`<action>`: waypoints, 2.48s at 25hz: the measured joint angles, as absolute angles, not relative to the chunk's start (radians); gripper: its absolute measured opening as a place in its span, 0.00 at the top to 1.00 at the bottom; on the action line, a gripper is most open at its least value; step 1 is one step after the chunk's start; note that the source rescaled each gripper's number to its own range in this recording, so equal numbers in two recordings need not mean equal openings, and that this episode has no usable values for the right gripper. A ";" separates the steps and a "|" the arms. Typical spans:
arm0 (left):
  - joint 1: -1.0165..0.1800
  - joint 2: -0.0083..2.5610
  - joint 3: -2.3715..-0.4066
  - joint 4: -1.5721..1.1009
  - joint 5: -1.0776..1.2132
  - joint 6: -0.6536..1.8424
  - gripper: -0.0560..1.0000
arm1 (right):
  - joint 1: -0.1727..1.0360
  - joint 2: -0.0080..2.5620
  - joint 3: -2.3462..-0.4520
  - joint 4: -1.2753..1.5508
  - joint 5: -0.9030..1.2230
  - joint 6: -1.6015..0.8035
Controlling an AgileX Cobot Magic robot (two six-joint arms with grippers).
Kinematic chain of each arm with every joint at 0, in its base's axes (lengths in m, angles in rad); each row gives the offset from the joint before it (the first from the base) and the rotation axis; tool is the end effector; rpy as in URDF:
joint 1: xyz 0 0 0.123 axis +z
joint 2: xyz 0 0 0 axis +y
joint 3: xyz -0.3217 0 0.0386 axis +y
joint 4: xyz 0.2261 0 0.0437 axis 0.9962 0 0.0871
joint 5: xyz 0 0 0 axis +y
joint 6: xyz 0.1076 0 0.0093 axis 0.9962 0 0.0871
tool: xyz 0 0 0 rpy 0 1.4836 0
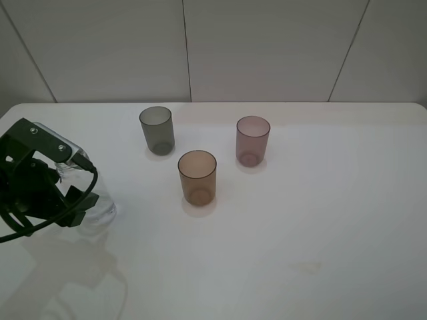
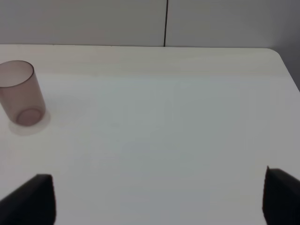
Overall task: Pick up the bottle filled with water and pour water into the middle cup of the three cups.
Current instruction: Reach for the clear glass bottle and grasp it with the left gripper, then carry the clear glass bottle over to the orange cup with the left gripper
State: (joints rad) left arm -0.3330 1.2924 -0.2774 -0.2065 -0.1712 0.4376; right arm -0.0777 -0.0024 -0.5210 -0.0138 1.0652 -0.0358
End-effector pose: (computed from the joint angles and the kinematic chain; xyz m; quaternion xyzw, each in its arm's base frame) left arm 0.1744 -0.0564 0.1995 0.2504 0.8841 -0.0035 0.3946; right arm -0.0508 0.0026 0.2642 0.0181 0.8481 -0.0369 0.5283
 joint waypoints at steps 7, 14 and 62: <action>-0.333 1.344 -0.275 -0.182 -0.258 0.424 0.16 | -0.078 -0.002 -0.521 -0.014 1.065 -0.036; -0.333 1.399 -0.275 -0.107 -0.334 0.302 0.16 | -0.078 -0.002 -0.521 -0.014 1.065 -0.036; -0.333 1.621 -0.234 0.125 -0.696 -0.106 0.95 | -0.078 -0.002 -0.521 -0.014 1.065 -0.036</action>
State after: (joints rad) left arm -0.3334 1.6212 -0.2345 0.1251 -0.6958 -0.1061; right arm -0.0777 -0.0024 -0.5210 -0.0138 1.0652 -0.0358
